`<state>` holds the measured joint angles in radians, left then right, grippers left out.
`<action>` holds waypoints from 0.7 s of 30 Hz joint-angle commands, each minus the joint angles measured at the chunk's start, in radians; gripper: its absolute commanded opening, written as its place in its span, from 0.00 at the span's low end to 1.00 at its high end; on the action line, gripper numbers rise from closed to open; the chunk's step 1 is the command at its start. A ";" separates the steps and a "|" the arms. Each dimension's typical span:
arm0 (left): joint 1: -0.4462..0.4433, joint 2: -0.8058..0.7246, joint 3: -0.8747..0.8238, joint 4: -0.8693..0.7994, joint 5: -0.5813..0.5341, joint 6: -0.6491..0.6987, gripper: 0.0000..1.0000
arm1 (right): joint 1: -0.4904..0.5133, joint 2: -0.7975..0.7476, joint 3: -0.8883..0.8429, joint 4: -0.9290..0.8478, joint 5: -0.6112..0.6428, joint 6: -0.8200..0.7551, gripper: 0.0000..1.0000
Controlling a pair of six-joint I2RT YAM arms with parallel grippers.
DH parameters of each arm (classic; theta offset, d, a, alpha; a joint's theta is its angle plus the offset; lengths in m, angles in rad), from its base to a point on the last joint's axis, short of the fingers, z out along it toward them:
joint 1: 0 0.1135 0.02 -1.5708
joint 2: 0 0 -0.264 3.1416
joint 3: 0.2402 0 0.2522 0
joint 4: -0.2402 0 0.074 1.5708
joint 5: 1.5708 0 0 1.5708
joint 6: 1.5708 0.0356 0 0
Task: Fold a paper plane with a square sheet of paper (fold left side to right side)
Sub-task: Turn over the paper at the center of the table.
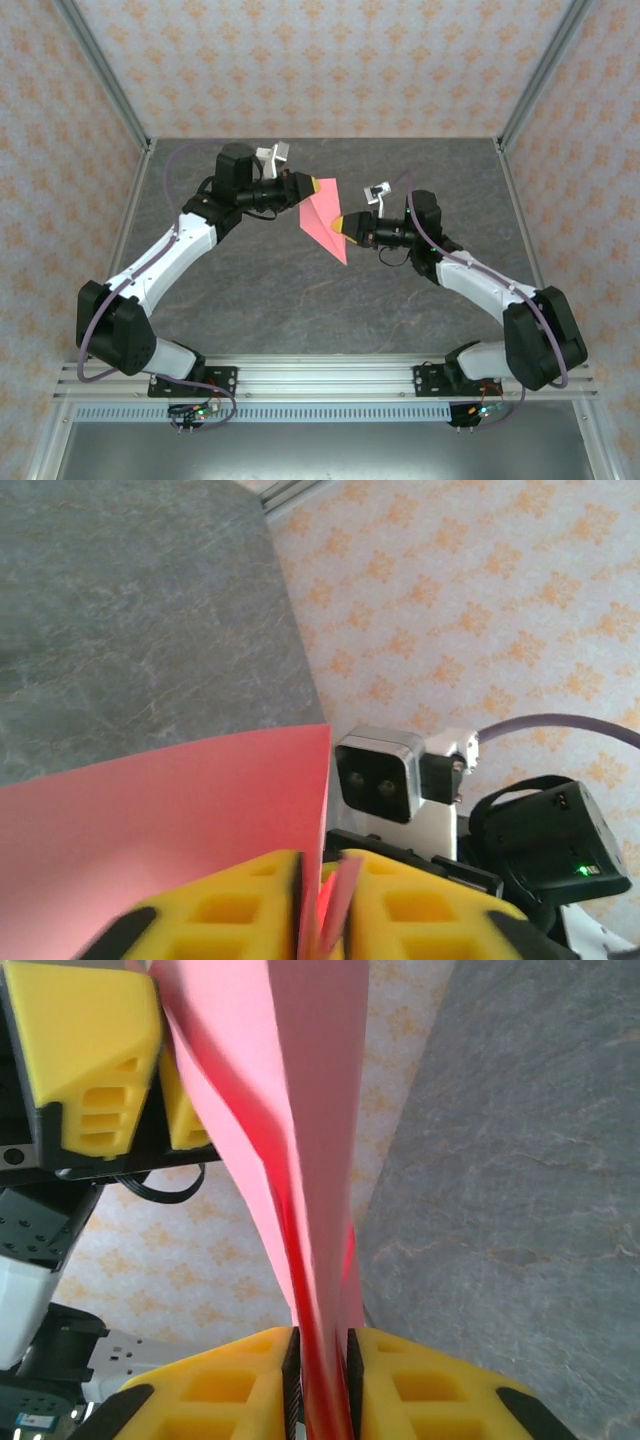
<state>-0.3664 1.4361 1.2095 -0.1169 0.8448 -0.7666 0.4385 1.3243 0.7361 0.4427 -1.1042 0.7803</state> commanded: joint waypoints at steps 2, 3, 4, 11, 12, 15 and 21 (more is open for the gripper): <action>0.010 -0.049 0.033 -0.172 -0.094 0.114 0.39 | 0.006 -0.058 0.071 -0.241 0.056 -0.186 0.18; 0.013 -0.061 0.041 -0.218 -0.135 0.144 0.47 | 0.005 -0.063 0.084 -0.304 0.071 -0.225 0.17; 0.015 -0.075 0.051 -0.272 -0.190 0.176 0.52 | 0.005 -0.068 0.096 -0.357 0.086 -0.261 0.15; 0.015 -0.233 -0.004 -0.385 -0.497 0.271 0.60 | 0.054 -0.086 0.248 -0.855 0.446 -0.550 0.06; 0.016 -0.259 -0.026 -0.382 -0.529 0.273 0.61 | 0.075 -0.085 0.278 -0.921 0.538 -0.584 0.05; 0.015 -0.346 -0.089 -0.367 -0.613 0.274 0.61 | 0.175 -0.062 0.364 -1.076 0.830 -0.645 0.04; 0.015 -0.528 -0.202 -0.343 -0.788 0.250 0.64 | 0.383 0.136 0.555 -1.342 1.411 -0.655 0.04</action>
<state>-0.3573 0.9649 1.0435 -0.4572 0.2111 -0.5220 0.7670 1.3739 1.2270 -0.6758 -0.0849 0.1703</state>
